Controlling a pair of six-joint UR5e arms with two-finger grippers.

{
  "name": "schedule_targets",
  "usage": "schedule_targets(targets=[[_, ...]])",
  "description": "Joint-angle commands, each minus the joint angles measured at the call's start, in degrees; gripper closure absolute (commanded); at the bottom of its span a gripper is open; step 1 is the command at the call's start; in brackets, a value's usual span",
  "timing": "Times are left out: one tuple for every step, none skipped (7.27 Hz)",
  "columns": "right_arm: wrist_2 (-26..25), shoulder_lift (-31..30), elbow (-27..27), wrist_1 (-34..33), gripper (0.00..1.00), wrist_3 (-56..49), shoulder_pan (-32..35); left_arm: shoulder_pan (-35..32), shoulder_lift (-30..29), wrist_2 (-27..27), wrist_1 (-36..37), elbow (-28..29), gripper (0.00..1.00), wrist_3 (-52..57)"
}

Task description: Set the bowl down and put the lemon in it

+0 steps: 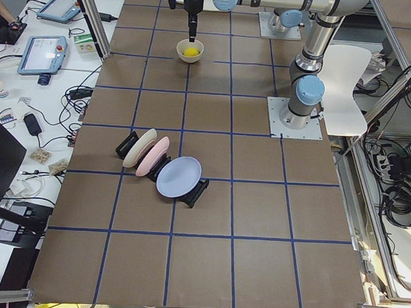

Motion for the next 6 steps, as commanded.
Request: schedule_targets(targets=[[0.02,-2.44,0.22,3.60,0.00,-0.78,-1.18,-0.09,-0.25,-0.43,0.00,0.00,0.00,-0.24],[-0.07,-2.79,-0.04,3.86,0.00,-0.70,-2.05,-0.26,-0.51,-0.52,0.00,0.00,0.00,-0.59],[-0.07,-2.79,0.13,3.95,0.00,-0.61,-2.06,-0.26,-0.34,-0.26,0.00,0.00,0.00,-0.59],[0.02,-2.79,0.22,4.04,0.00,-0.61,-2.06,-0.26,-0.51,-0.17,0.00,0.00,0.00,-0.59],[0.11,-2.88,0.05,3.95,0.00,-0.61,-2.06,-0.26,-0.51,-0.17,0.00,0.00,0.00,-0.59],[0.11,-2.88,-0.13,3.95,0.00,-0.61,-1.98,-0.26,-0.42,-0.08,0.00,0.00,0.00,-0.24]])
